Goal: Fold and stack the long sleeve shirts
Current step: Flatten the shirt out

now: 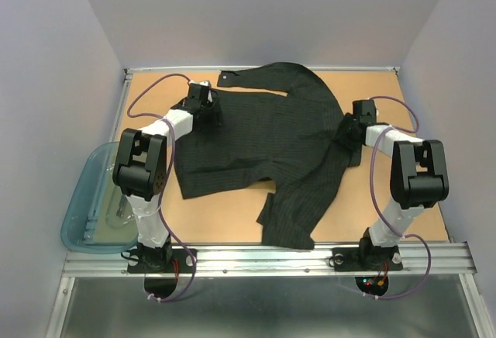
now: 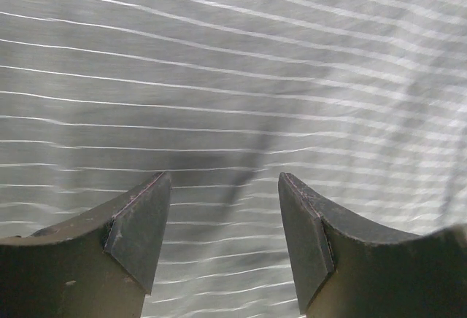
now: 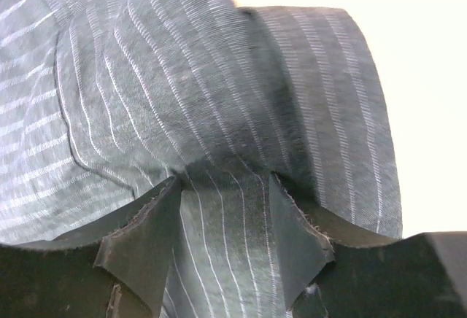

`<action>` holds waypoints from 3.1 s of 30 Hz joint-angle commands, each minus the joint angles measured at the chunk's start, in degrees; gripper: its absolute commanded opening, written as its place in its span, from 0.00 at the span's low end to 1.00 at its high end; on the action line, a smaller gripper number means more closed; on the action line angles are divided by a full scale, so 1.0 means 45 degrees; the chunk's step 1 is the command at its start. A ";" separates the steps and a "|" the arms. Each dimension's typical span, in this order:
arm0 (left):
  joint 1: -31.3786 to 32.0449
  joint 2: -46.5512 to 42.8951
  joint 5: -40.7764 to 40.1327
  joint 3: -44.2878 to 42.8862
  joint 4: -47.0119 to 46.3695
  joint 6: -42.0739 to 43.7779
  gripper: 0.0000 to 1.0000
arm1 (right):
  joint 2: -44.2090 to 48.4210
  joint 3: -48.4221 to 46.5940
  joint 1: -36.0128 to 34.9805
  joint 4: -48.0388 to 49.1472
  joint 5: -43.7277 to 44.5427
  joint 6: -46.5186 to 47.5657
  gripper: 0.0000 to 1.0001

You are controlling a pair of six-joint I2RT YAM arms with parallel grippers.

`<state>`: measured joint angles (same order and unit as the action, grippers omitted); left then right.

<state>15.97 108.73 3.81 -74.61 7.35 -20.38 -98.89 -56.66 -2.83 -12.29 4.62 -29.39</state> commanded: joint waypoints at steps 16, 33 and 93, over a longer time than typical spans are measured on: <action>0.0338 -0.7101 -0.0671 0.5168 0.0277 -0.3613 0.72 | 0.3397 0.0343 0.1449 -0.0626 -0.1632 -0.0051 0.81; 0.0358 -0.9417 0.0089 1.0095 0.1081 -0.5315 0.63 | 0.6742 0.3081 0.1449 -0.1370 -0.1772 -0.0812 0.91; -0.1868 -0.9745 0.2529 0.7905 0.3756 -0.2420 0.69 | 0.5625 0.3176 0.4027 -0.1407 -0.1826 -0.1614 0.76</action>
<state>7.75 71.85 9.21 -43.18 23.42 -26.81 -79.94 -45.50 14.94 -16.71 2.07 -37.12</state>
